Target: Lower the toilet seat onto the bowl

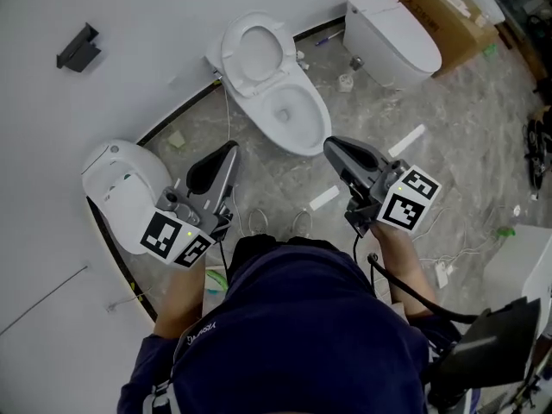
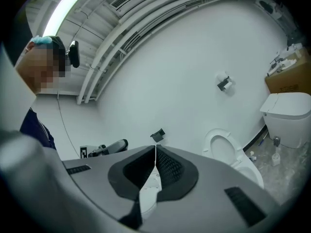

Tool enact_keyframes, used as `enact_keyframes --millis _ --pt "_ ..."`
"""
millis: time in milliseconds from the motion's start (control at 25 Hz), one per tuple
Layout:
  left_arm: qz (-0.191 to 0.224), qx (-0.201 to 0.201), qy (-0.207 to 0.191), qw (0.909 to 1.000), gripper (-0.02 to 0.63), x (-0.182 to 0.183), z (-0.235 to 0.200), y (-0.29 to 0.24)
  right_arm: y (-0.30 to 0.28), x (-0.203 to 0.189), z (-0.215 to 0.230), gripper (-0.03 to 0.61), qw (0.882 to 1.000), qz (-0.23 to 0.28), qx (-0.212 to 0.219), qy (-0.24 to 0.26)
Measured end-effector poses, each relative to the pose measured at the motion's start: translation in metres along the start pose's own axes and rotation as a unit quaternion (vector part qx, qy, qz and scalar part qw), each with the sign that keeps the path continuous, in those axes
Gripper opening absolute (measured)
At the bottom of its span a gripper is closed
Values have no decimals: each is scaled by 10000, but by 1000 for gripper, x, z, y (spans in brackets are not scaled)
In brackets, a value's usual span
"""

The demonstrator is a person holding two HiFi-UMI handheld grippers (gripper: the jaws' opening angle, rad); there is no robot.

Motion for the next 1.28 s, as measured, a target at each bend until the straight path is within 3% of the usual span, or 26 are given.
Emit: enact_keyframes --millis 320,640,1280 --pt "2 127 -280 9995 3 8 16 -26 32 16 28 9 9998 34 -39 -175" --pt "70 -67 -339 9994 3 6 -10 -62 16 35 58 9 9995 45 -249 -206" --pt "-241 -399 -99 9989 3 -4 -197 -174 -138 103 155 9 9973 14 -528 -508"
Point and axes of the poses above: the fingertips, and each gripper's own axes: y backward along the fingers, z to its right, x out of its top, the point moved 6 cm from there along y, backward along the fingers, and after that the axes turned 4 degrees about -y, right-handed, at the moved point
